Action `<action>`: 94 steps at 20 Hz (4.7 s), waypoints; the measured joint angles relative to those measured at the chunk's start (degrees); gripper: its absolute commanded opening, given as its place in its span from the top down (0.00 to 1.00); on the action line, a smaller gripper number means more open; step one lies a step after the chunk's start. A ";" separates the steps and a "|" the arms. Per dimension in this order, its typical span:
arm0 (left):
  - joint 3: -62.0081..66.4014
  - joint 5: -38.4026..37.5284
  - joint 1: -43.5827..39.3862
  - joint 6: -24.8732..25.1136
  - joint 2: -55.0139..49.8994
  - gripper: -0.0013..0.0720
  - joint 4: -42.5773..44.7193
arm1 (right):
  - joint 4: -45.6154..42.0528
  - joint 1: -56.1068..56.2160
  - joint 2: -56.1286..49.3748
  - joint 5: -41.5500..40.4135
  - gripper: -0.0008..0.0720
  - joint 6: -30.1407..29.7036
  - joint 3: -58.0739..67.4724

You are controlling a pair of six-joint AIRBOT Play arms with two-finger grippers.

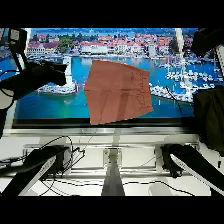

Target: Fold the clothes and pants, and hang the long-sleeved shirts on hangers.

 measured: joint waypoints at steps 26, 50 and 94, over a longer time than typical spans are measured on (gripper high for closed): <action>0.00 0.00 0.00 -0.02 0.00 0.89 0.00 | 0.48 0.00 -0.39 0.46 0.96 0.66 0.00; 0.02 -4.00 0.57 -1.38 0.17 0.98 -2.47 | 29.59 -42.80 -18.23 14.67 0.31 -1.68 -46.62; -29.35 -17.00 8.31 18.29 -33.20 0.69 -29.90 | 46.56 -30.64 -35.08 10.97 0.96 -13.35 -49.46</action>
